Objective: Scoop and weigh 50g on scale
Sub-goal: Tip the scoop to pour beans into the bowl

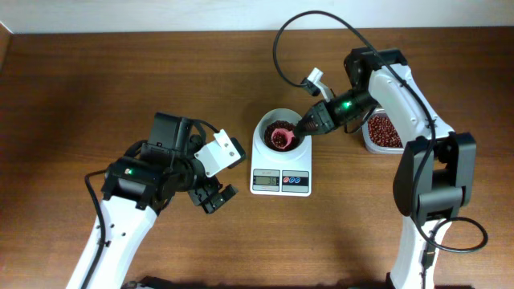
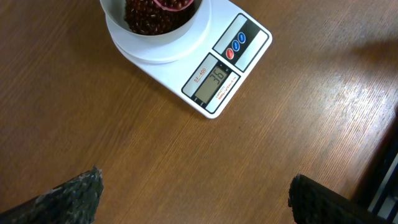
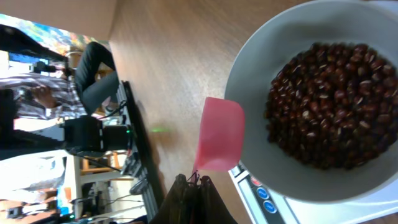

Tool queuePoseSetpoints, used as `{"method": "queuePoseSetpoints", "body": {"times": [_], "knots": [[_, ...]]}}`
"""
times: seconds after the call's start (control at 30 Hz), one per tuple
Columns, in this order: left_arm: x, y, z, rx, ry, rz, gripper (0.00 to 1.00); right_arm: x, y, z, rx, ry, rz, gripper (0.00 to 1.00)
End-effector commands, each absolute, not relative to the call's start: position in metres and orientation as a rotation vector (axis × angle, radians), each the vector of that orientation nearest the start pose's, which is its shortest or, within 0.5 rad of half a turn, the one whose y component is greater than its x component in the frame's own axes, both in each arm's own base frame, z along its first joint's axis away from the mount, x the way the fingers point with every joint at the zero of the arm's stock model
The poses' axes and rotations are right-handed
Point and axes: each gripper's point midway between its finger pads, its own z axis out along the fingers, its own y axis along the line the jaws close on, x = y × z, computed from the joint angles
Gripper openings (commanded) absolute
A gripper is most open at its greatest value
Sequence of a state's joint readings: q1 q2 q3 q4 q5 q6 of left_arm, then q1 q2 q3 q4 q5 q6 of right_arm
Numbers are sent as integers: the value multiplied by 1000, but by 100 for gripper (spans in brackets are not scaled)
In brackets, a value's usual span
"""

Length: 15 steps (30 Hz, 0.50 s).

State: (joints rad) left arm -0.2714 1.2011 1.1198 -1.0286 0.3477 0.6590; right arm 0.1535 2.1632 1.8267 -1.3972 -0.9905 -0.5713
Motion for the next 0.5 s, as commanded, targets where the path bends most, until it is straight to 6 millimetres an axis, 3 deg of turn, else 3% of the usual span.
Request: {"method": "queuePoseSetpoints", "body": {"times": [0.0,0.17,0.47], "knots": [[255,-131,198,1261,2250,-319,99,368,201,134,-872,2585,1422,4],[256,-131,198,1261,2250,-319,99,380,192,121,-934,2605,1260,4],[256,-131,198,1261,2250,-319,99,404,188,132,-1056,2627,918,4]]}}
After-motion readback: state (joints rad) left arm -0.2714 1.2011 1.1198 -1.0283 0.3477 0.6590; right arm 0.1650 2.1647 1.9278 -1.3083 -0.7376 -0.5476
